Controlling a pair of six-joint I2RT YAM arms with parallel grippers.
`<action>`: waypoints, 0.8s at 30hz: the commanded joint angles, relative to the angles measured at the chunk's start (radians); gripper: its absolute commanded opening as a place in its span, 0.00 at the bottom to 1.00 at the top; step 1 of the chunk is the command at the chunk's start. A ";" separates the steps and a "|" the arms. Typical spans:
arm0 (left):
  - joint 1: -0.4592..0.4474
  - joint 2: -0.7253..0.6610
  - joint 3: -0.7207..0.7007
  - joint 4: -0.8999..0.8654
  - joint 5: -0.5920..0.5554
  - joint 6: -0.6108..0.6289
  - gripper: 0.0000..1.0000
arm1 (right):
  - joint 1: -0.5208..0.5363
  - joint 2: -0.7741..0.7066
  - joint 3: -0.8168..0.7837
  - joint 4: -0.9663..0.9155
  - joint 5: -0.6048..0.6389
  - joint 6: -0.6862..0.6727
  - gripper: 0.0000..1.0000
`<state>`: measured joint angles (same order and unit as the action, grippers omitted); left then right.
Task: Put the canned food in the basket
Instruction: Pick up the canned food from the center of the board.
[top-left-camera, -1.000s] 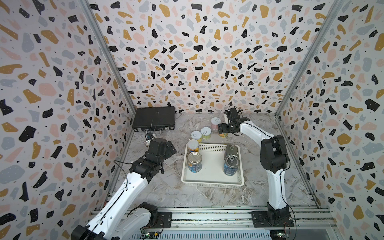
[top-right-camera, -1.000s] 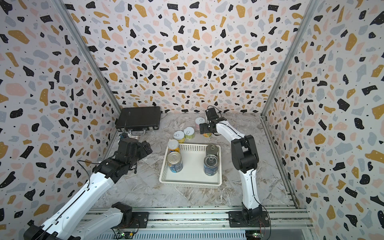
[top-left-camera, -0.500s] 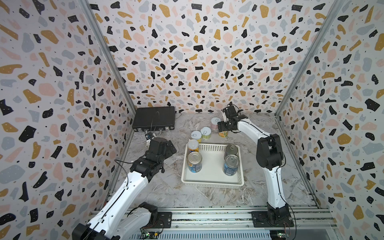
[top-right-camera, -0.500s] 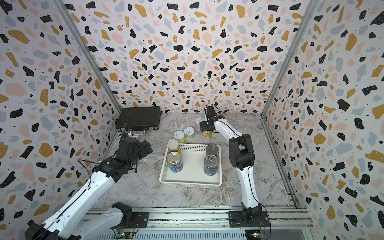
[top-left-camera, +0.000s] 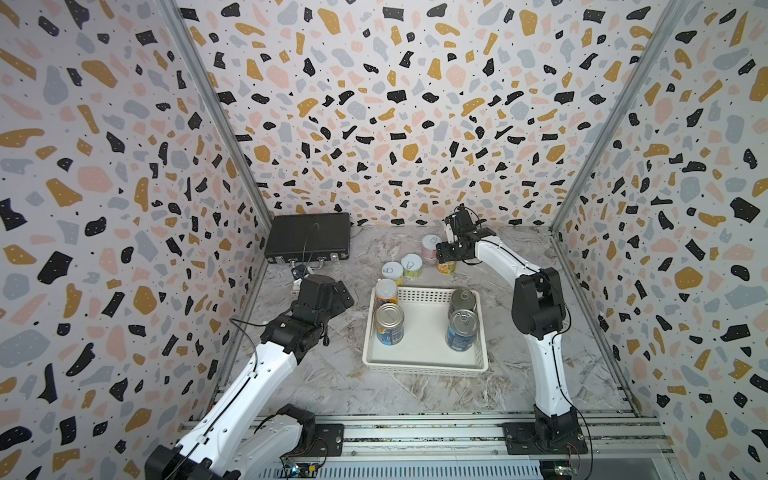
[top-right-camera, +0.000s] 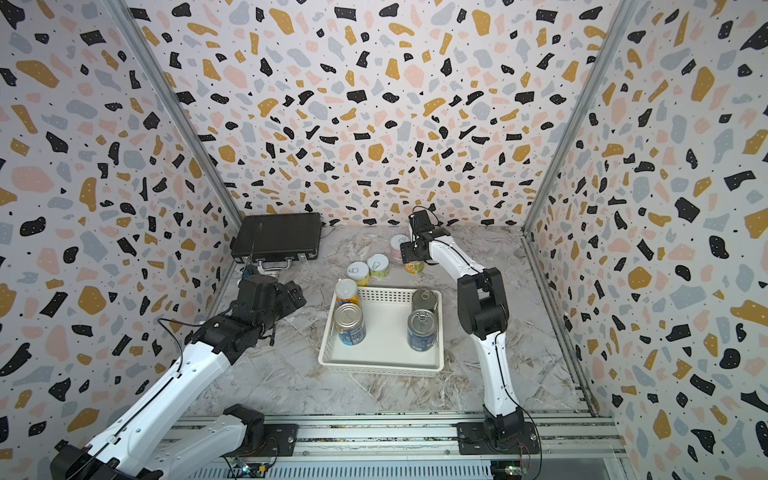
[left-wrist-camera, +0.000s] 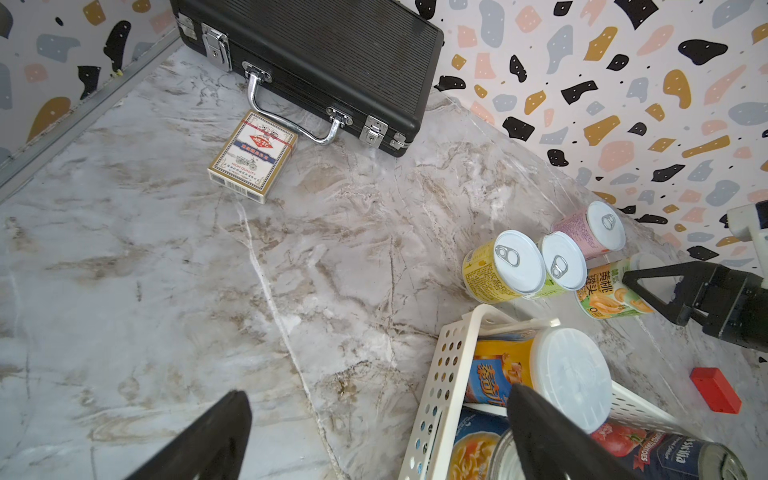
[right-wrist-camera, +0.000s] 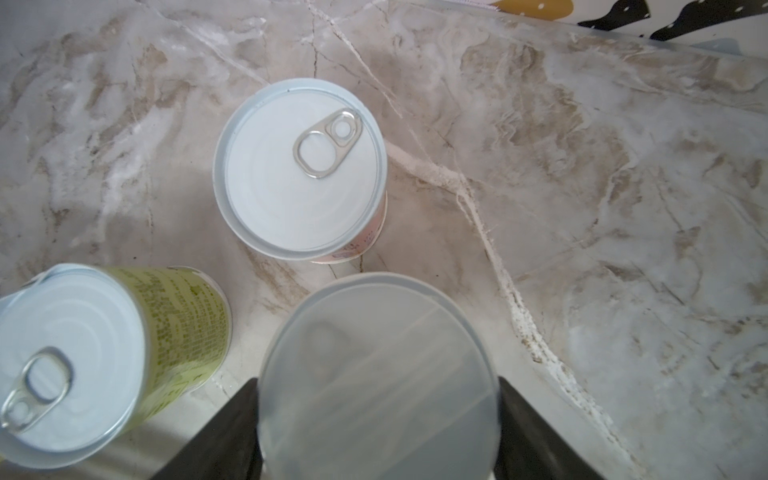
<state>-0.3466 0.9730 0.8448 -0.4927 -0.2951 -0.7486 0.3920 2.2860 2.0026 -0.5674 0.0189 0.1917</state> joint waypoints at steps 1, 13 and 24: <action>0.008 -0.006 0.023 0.023 0.002 -0.002 1.00 | 0.002 -0.095 0.036 -0.030 -0.010 -0.006 0.49; 0.008 -0.012 0.024 0.024 0.011 -0.003 1.00 | 0.002 -0.258 0.030 -0.066 -0.014 0.036 0.39; 0.008 -0.013 0.012 0.047 0.030 0.005 1.00 | 0.004 -0.441 -0.079 -0.085 -0.008 0.072 0.34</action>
<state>-0.3431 0.9646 0.8448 -0.4843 -0.2768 -0.7483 0.3920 1.9484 1.9396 -0.6746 0.0078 0.2436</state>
